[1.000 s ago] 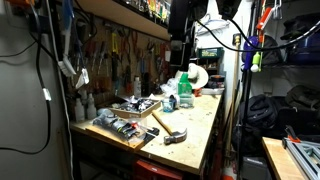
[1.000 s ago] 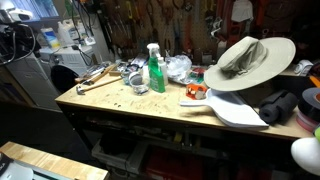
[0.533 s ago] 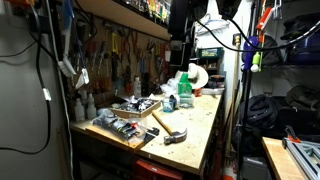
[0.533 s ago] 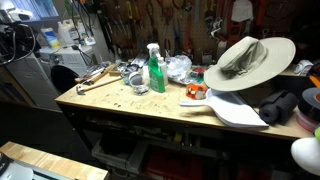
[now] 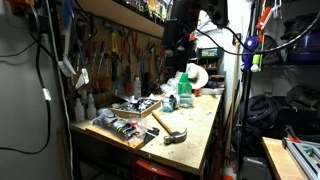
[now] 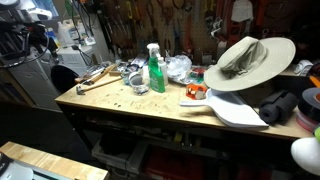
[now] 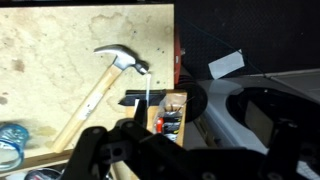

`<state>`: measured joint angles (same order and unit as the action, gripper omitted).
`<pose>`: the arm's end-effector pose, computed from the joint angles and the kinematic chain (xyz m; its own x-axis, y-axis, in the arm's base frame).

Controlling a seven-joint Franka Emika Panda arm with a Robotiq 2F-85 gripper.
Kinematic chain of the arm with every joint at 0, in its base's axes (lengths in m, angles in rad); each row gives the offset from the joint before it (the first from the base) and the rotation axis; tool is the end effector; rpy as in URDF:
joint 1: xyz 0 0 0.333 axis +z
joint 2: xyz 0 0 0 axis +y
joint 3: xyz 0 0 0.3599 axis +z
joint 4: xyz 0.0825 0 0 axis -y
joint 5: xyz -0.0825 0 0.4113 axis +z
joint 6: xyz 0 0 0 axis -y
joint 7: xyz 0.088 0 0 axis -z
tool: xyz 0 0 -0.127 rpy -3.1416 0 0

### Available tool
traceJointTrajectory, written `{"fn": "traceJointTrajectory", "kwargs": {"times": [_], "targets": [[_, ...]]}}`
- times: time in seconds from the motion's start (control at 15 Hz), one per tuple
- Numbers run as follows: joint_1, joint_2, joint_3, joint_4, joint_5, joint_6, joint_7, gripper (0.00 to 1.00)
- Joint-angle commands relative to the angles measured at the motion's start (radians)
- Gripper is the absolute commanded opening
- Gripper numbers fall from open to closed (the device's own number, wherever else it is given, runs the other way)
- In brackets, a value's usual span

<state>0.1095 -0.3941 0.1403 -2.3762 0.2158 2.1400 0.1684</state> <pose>0.4379 0.1289 0.4953 0.9918 -0.0374 0.1222 -0.0167 -0.9860 -0.1661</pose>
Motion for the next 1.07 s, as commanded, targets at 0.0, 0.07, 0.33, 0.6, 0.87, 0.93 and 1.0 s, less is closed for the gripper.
{"fn": "traceJointTrajectory", "kwargs": {"times": [0.0,0.07,0.33,0.6,0.87,0.93,1.0], "targets": [[-0.072,0.064,-0.027,0.025,-0.049,0.055,0.087,1.0],[-0.095,0.081,-0.033,0.028,-0.067,0.082,0.112,1.0],[-0.174,0.183,-0.046,0.056,-0.18,0.17,0.247,1.0],[-0.209,0.28,-0.063,0.075,-0.285,0.2,0.385,1.0],[-0.206,0.378,-0.094,0.09,-0.38,0.254,0.489,1.0],[-0.203,0.402,-0.107,0.098,-0.385,0.269,0.489,1.0],[-0.2,0.422,-0.119,0.106,-0.401,0.284,0.493,1.0]]}}
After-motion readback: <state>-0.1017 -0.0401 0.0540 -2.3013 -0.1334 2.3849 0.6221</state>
